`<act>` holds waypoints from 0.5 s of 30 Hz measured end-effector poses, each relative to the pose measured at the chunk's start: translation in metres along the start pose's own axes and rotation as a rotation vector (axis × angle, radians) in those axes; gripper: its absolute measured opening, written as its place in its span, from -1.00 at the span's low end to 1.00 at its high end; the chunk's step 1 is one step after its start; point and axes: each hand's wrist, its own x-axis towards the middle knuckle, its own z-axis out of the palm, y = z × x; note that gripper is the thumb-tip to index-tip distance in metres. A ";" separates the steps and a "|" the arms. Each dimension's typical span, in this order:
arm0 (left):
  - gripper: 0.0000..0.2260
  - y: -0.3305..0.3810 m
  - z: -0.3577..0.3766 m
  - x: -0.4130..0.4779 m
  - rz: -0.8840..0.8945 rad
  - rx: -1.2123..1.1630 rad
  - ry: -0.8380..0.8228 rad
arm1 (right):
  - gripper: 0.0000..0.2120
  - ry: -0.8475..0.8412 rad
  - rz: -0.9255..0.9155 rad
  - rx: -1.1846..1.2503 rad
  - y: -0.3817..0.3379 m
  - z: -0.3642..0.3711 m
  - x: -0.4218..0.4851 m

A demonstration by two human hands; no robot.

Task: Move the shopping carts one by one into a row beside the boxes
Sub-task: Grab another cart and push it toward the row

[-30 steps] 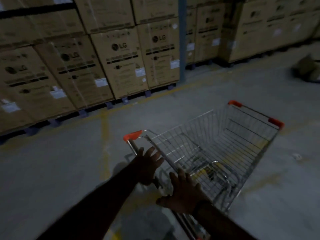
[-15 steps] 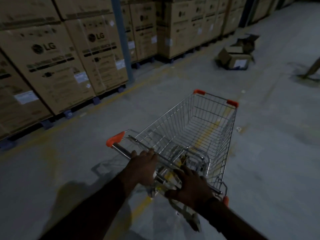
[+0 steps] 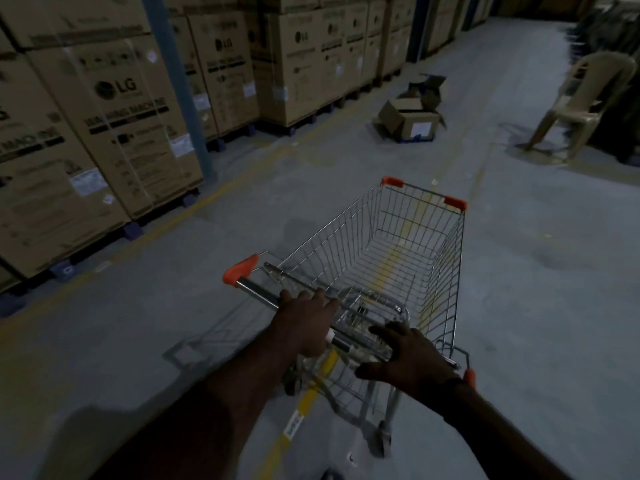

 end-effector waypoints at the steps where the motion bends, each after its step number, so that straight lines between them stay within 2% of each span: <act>1: -0.13 -0.004 -0.003 0.011 0.015 0.005 0.007 | -0.07 0.008 0.012 0.006 0.000 -0.004 0.008; 5: -0.11 -0.024 -0.016 0.053 0.080 0.025 0.012 | 0.09 0.020 0.061 0.012 -0.001 -0.018 0.043; 9: -0.12 -0.043 -0.029 0.091 0.138 0.025 0.014 | -0.06 0.042 0.114 0.017 -0.007 -0.029 0.077; 15: -0.13 -0.063 -0.048 0.154 0.209 0.070 -0.012 | -0.06 0.037 0.196 -0.007 -0.006 -0.049 0.126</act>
